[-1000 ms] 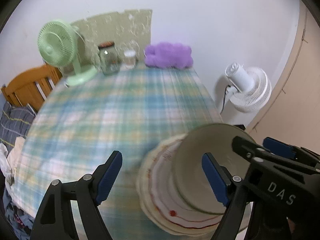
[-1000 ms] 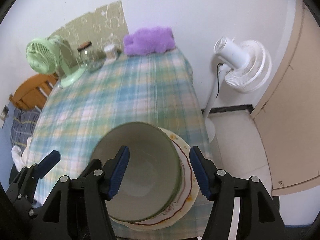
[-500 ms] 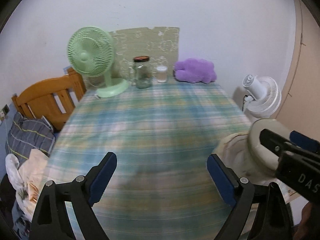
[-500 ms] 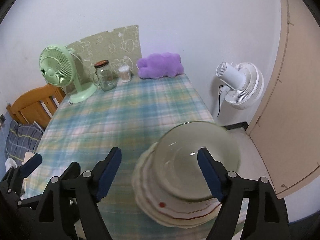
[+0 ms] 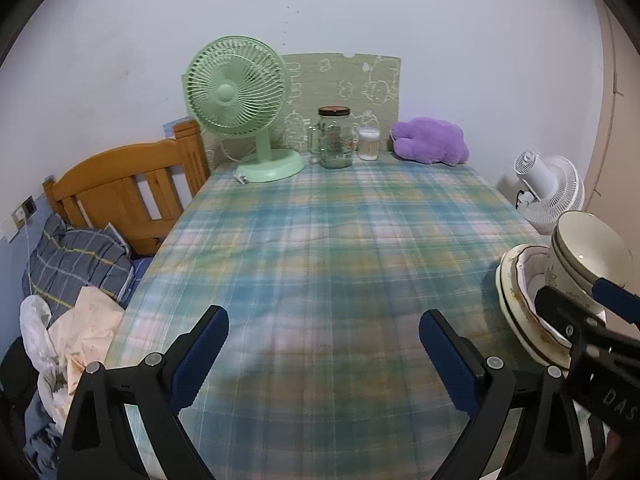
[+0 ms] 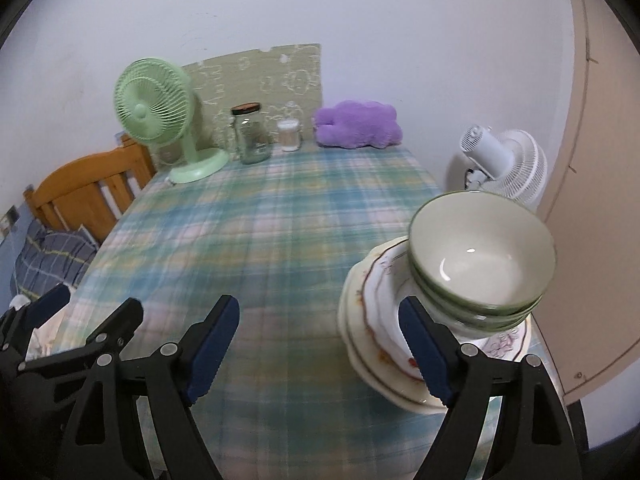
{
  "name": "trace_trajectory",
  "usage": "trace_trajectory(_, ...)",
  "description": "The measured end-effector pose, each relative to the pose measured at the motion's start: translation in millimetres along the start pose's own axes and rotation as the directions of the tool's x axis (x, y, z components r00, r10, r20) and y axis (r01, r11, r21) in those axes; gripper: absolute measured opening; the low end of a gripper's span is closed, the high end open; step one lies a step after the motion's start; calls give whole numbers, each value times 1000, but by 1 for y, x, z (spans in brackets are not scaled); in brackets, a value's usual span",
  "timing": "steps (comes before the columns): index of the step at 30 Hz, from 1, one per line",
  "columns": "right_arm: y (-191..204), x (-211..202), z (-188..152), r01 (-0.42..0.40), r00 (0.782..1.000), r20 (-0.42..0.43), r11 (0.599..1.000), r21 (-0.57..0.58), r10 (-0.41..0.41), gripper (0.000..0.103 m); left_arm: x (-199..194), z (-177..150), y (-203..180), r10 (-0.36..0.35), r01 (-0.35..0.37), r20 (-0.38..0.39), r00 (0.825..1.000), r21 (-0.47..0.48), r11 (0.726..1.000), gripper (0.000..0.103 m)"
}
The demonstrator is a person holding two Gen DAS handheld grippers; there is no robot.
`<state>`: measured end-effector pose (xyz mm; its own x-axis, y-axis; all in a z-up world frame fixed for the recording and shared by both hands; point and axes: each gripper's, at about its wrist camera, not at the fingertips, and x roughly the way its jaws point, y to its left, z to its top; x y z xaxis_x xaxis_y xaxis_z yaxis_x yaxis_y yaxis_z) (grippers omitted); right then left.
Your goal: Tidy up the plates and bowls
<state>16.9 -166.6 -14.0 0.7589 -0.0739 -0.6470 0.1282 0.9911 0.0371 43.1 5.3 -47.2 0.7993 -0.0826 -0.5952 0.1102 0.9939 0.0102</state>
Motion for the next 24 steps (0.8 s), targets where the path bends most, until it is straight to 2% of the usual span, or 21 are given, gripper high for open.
trace_trajectory(9,5,-7,-28,-14,1000,9,1000,-7,14,84,-13,-26,7,9,-9,7,1000,-39,999,97)
trace_trajectory(24,6,-26,-49,18,999,41,1000,-2,-18,84,-30,-42,8,-7,8,21,1000,-42,999,97)
